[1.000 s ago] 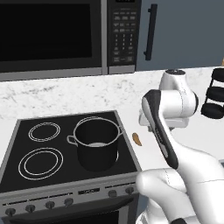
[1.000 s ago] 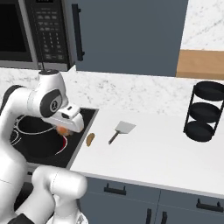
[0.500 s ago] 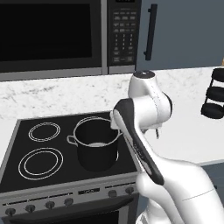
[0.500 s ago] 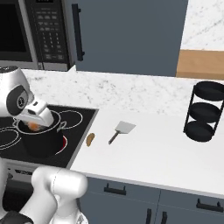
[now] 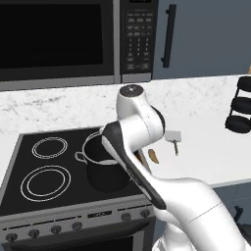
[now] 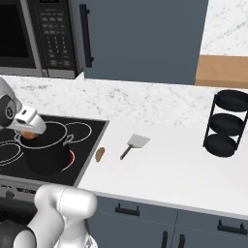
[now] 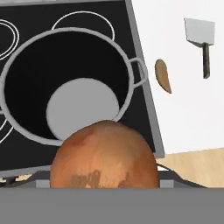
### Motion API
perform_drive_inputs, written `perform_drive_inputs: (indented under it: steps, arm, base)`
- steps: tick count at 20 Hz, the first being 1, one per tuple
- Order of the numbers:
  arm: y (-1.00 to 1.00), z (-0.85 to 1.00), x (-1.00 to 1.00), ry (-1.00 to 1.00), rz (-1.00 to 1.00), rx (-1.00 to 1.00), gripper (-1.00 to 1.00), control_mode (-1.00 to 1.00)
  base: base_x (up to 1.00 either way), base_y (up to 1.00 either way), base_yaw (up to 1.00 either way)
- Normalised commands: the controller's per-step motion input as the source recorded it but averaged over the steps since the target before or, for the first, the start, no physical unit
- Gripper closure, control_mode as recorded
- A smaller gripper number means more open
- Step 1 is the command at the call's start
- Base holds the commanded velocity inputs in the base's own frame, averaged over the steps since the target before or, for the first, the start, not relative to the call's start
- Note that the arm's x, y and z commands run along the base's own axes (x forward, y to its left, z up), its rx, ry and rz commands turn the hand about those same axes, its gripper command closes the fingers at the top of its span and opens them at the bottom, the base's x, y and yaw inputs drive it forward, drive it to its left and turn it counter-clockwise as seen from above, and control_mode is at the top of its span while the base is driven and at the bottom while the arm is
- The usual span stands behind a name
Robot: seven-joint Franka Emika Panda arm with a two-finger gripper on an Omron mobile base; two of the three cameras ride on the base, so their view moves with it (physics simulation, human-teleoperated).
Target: Put the sweet potato and onion in the pot. Retrieve the spatula and lightly stir the vegetables in the pot.
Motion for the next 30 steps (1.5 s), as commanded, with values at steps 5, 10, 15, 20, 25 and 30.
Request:
perform_drive_inputs:
  steps: [5,10,15,20,25,30]
  arm:
    - [0.12,-0.19,0.50,0.06,0.00,-0.01,1.00,-1.00]
    - [0.12,-0.56,0.46,0.07,0.00,-0.05,1.00,-1.00]
    - [0.17,-0.61,0.40,0.06,0.00,-0.05,1.00,-1.00]
    - [0.04,-0.46,0.42,0.11,0.00,0.00,1.00,-1.00]
    - [0.08,-0.42,0.36,0.11,0.00,0.00,1.00,-1.00]
    - [0.24,-0.31,0.12,0.07,0.00,0.00,1.00,-1.00]
  base:
    - [0.00,0.00,0.00]
    - [0.00,0.00,0.00]
    - [0.00,0.00,0.00]
    - [0.00,0.00,0.00]
    - [0.00,0.00,0.00]
    - [0.00,0.00,0.00]
